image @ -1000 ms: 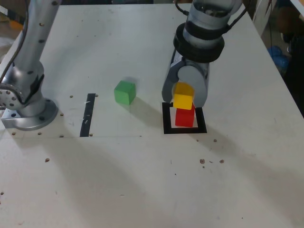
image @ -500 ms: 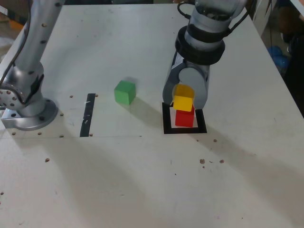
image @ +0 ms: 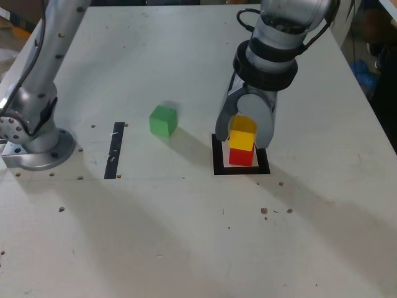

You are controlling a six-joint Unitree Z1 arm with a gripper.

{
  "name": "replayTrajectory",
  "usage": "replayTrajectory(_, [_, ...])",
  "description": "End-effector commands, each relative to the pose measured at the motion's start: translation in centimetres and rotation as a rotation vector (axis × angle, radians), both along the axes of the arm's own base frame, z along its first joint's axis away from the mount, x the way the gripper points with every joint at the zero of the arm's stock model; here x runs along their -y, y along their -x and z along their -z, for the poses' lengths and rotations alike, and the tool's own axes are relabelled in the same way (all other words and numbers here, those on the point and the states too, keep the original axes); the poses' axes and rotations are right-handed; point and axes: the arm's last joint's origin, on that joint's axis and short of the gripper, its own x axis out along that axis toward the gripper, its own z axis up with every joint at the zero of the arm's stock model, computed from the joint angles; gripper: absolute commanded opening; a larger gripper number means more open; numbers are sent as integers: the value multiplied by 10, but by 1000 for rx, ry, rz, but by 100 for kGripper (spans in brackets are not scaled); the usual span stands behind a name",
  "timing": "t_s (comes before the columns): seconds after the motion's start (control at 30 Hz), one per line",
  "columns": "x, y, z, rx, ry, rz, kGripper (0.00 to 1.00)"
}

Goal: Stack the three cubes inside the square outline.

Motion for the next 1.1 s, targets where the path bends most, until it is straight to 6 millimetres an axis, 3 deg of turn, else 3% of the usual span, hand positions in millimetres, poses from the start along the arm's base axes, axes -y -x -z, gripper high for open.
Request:
replayTrajectory(0.0, [0,-2,3,-5,3,2,52])
replayTrajectory(0.2, [-1,-3,2,-2,4,6,77])
replayTrajectory(0.67, [-10,5,-9,4,-26,-4,98])
replayTrajectory(0.83, [-15,27,-38,51,-31,-8,99])
replayTrajectory(1.07, [-43,85,-71,63,-6,-50,100])
